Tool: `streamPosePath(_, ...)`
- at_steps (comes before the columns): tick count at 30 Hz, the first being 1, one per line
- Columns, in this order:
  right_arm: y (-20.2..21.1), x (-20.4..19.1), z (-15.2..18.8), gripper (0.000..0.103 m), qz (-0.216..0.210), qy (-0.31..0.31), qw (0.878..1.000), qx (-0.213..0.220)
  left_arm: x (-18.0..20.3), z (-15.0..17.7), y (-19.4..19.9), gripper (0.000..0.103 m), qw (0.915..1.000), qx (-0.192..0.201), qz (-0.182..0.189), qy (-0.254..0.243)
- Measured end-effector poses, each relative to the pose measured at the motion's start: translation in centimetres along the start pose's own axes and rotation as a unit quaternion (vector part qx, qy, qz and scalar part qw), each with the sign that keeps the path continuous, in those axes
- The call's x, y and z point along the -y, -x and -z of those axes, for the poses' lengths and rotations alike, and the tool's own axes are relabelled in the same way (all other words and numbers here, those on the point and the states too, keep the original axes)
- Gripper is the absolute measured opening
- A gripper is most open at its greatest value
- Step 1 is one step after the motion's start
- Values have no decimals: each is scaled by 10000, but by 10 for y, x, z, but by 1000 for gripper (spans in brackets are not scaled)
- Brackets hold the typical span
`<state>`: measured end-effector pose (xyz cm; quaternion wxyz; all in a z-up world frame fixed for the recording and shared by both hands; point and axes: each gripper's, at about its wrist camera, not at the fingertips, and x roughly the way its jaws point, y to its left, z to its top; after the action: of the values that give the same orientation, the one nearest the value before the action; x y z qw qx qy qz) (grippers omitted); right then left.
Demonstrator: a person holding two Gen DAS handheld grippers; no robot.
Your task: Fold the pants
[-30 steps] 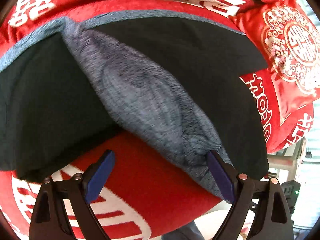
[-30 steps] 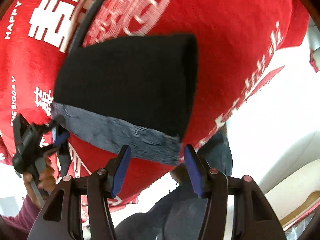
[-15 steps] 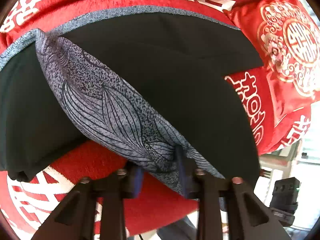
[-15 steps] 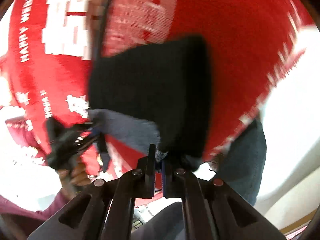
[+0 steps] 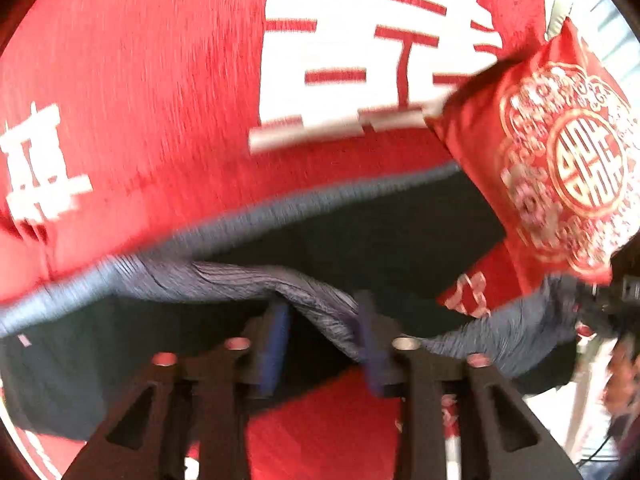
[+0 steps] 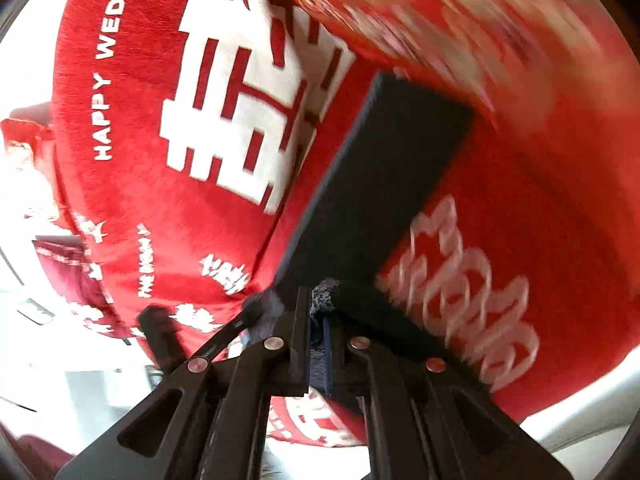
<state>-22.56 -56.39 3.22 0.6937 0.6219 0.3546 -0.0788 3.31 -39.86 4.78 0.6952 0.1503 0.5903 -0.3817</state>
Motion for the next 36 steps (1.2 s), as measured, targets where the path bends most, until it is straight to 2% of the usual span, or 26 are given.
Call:
streamPosePath(1, -5, -11, -19, 8, 226, 199, 9995, -23, -3, -8, 4, 78, 9997, 182, -146, -10)
streamPosePath(2, -13, -21, -36, 9, 503, 398, 9979, -8, -8, -14, 11, 83, 9987, 413, -307, -1)
streamPosePath(3, -17, -26, -49, 10, 774, 555, 9954, 43, -11, -19, 13, 83, 9977, 534, -412, -12)
streamPosePath(4, -24, -35, -65, 17, 1087, 750, 9912, 108, -16, -23, 13, 83, 9972, 538, -512, -3)
streamPosePath(5, -31, -44, -77, 46, 1365, 998, 9854, 176, -20, -25, 9, 83, 9970, 501, -583, 64)
streamPosePath(7, -38, -63, -93, 86, 1994, 1557, 9663, 471, -34, -22, -1, 83, 9964, 310, -726, 308)
streamPosePath(8, -37, -76, -94, 86, 2070, 1845, 9584, 672, -39, -18, -6, 83, 9959, 219, -794, 376)
streamPosePath(11, -35, -96, -75, 86, 2028, 2346, 9468, 859, -50, -1, -30, 83, 9915, -63, -1202, 497)
streamPosePath(14, -43, -86, -48, 86, 2143, 2480, 9426, 637, -70, 20, -53, 83, 9854, -451, -1446, 782)
streamPosePath(17, -57, -46, -32, 83, 2403, 2071, 9480, 254, -85, 37, -69, 83, 9797, -731, -1548, 1044)
streamPosePath(20, -65, -8, -38, 67, 2424, 1351, 9605, 196, -90, 46, -75, 84, 9789, -731, -1574, 1078)
streamPosePath(22, -70, 9, -47, 49, 2485, 1049, 9624, 334, -90, 48, -75, 84, 9792, -689, -1611, 1021)
streamPosePath(23, -75, 18, -54, 25, 2393, 870, 9665, 334, -90, 48, -76, 84, 9792, -683, -1621, 1016)
streamPosePath(24, -79, 23, -61, 11, 2326, 745, 9693, 295, -90, 47, -75, 84, 9789, -687, -1626, 1025)
streamPosePath(26, -80, 22, -66, 9, 2222, 719, 9718, 315, -89, 49, -75, 84, 9787, -709, -1626, 1034)
streamPosePath(28, -76, 14, -61, 8, 2335, 1073, 9659, 321, -87, 52, -75, 84, 9788, -709, -1626, 1021)
streamPosePath(29, -76, 18, -57, 8, 2509, 1138, 9611, 206, -86, 54, -75, 87, 9791, -679, -1645, 982)
streamPosePath(30, -78, 26, -53, 9, 2587, 1096, 9597, 92, -84, 58, -76, 93, 9787, -653, -1700, 951)
streamPosePath(31, -79, 33, -51, 9, 2595, 1040, 9601, -12, -85, 61, -76, 94, 9775, -639, -1770, 955)
streamPosePath(32, -76, 37, -50, 13, 2467, 1039, 9635, -1, -86, 65, -76, 94, 9774, -647, -1745, 1006)
streamPosePath(33, -73, 37, -50, 23, 2446, 1078, 9636, 22, -88, 64, -75, 94, 9768, -688, -1725, 1065)
streamPosePath(35, -69, 29, -49, 35, 2701, 1208, 9552, -36, -88, 60, -72, 94, 9758, -761, -1739, 1082)
streamPosePath(36, -65, 22, -47, 35, 2767, 1326, 9518, -11, -86, 57, -68, 94, 9766, -686, -1755, 1037)
